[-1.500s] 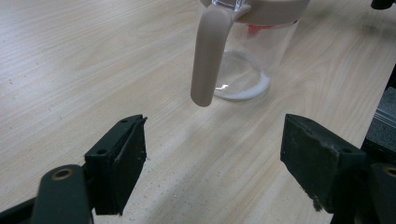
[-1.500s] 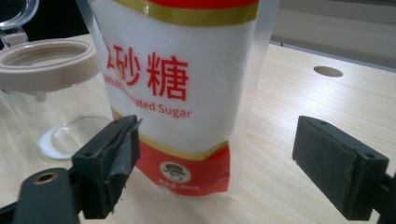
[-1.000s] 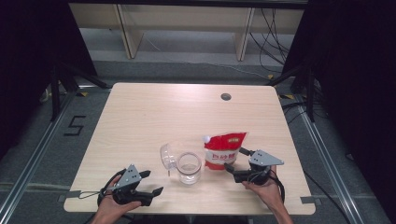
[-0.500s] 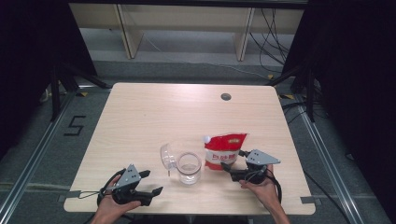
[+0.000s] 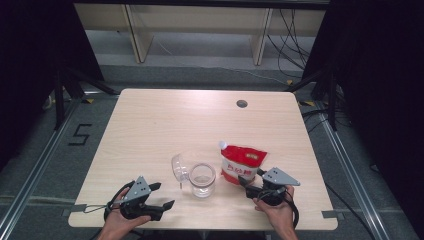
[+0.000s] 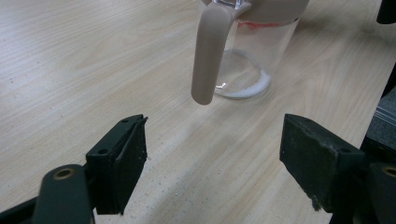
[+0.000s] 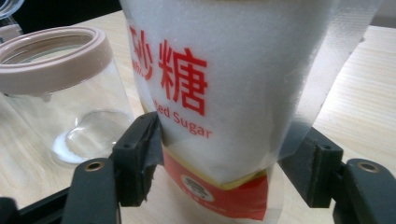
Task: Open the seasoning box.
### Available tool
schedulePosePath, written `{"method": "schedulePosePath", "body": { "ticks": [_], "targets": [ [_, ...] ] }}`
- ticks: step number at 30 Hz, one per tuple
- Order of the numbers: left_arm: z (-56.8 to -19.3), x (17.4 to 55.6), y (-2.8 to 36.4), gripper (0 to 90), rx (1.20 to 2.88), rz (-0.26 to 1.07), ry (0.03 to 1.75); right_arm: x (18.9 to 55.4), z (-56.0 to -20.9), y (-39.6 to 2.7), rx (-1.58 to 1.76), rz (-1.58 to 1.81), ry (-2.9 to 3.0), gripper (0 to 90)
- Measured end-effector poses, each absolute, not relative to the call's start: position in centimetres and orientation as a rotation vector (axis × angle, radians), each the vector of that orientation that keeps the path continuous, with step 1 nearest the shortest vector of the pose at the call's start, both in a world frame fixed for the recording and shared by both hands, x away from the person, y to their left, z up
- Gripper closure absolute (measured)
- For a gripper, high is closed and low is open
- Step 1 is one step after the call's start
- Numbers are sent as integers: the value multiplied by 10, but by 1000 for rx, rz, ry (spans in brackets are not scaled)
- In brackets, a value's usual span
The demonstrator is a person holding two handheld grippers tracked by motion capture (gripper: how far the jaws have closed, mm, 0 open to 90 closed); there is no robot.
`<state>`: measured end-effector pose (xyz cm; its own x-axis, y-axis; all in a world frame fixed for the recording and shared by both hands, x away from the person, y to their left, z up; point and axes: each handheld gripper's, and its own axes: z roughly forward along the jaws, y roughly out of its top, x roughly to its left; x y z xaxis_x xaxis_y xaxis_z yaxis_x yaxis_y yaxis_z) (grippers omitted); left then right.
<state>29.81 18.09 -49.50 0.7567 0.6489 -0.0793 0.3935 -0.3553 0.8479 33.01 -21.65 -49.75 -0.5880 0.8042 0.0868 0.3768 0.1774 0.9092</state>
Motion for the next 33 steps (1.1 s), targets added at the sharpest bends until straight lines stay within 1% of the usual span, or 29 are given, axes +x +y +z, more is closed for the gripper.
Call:
{"method": "schedulePosePath", "body": {
  "ticks": [5,11,12,14,16,20,25,27,30,31,33],
  "targets": [
    [-495,297,180,228,1982,320,808,323,-495,-213,1139,1347,2024,371],
    [-495,297,179,229,1981,325,786,312,-493,-202,1235,1283,1970,383],
    [-494,298,180,229,2001,339,771,311,-493,-200,1251,1273,1951,384],
    [-495,296,178,229,1982,314,799,307,-493,-193,1292,1268,1911,385],
    [-494,297,179,229,2000,331,771,306,-493,-191,1280,1249,1907,385],
    [-494,297,179,229,2000,328,772,305,-495,-192,1278,1253,1903,387],
    [-494,297,179,228,1991,334,775,311,-496,-203,1188,1302,1982,379],
    [-494,297,179,228,1991,331,773,316,-498,-210,1113,1347,2024,357],
    [-493,296,179,226,1980,334,778,323,-498,-213,1056,1414,2015,290],
    [-494,295,178,226,1973,325,799,324,-497,-214,1026,1404,2037,258],
    [-493,297,180,226,1994,341,775,327,-500,-212,1019,1404,2021,197]
  ]
}}
